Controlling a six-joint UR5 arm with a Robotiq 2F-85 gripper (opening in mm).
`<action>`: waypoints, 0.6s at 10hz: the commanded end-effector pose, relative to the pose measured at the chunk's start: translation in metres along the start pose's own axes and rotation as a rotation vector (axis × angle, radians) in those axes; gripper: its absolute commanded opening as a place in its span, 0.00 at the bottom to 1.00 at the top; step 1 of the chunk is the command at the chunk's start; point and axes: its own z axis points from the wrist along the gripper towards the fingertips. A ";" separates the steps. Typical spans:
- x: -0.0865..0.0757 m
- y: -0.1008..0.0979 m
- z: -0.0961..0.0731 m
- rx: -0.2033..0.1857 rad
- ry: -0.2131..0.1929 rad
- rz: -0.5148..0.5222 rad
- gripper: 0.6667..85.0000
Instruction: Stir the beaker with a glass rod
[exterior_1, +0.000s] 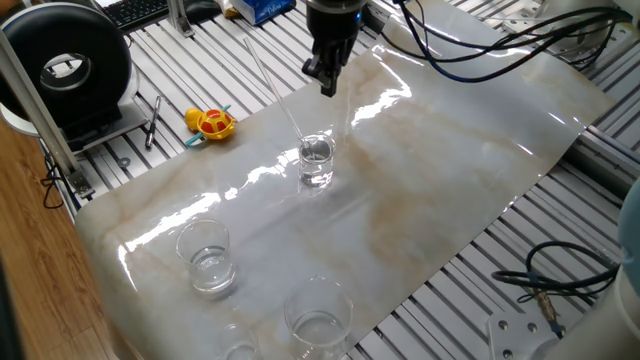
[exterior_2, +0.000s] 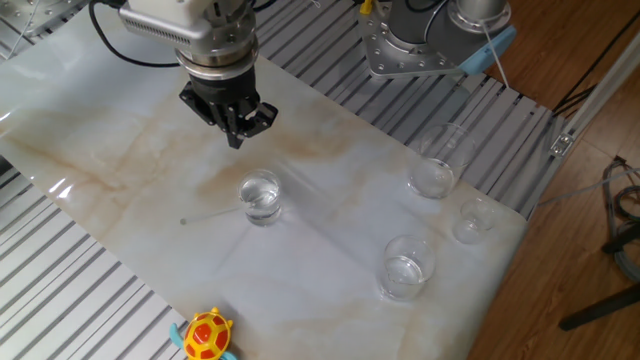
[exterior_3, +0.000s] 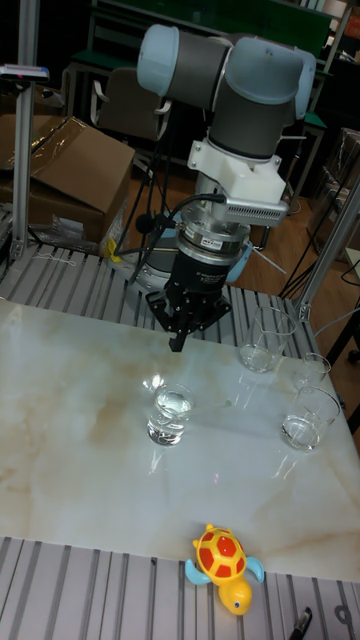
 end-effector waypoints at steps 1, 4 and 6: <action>0.004 -0.001 -0.001 0.003 0.016 -0.045 0.19; -0.013 -0.001 -0.010 0.025 0.051 -0.078 0.38; -0.023 0.006 -0.007 0.005 0.045 -0.087 0.40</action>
